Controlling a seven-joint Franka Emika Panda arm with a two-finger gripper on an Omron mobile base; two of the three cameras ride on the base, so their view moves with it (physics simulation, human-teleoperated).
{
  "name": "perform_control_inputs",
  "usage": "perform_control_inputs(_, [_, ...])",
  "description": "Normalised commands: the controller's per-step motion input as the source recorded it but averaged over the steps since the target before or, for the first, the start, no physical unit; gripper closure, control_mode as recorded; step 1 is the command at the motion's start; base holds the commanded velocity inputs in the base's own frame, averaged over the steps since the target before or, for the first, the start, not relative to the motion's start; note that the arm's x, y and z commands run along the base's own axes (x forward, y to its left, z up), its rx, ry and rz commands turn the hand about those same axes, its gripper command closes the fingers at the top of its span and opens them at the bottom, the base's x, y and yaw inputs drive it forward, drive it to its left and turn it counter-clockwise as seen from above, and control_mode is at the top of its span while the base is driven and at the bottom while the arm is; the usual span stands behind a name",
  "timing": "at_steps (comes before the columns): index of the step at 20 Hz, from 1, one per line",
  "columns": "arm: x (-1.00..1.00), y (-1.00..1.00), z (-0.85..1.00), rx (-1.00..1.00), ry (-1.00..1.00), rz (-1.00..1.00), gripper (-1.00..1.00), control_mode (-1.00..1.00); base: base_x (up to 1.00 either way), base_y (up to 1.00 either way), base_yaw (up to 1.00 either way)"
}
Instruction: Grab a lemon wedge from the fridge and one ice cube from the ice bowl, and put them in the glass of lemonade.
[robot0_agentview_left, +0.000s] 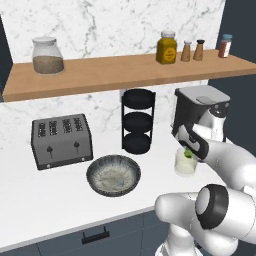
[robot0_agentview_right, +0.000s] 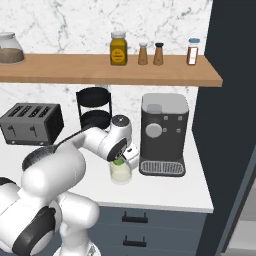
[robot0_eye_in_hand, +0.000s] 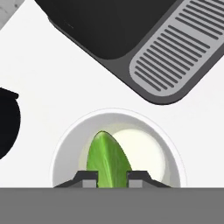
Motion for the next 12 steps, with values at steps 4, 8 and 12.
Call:
perform_control_inputs(4, [0.00, 0.00, 0.00, 0.00, 0.00, 0.00, -1.00, -1.00, 0.00, 0.00, 0.00])
perform_control_inputs(8, [0.00, 0.00, 0.00, 0.00, 0.00, 0.00, -1.00, -1.00, 0.00, 0.00, 0.00])
perform_control_inputs(12, [0.00, 0.00, 0.00, 0.00, 0.00, 0.00, -1.00, -1.00, 0.00, 0.00, 0.00])
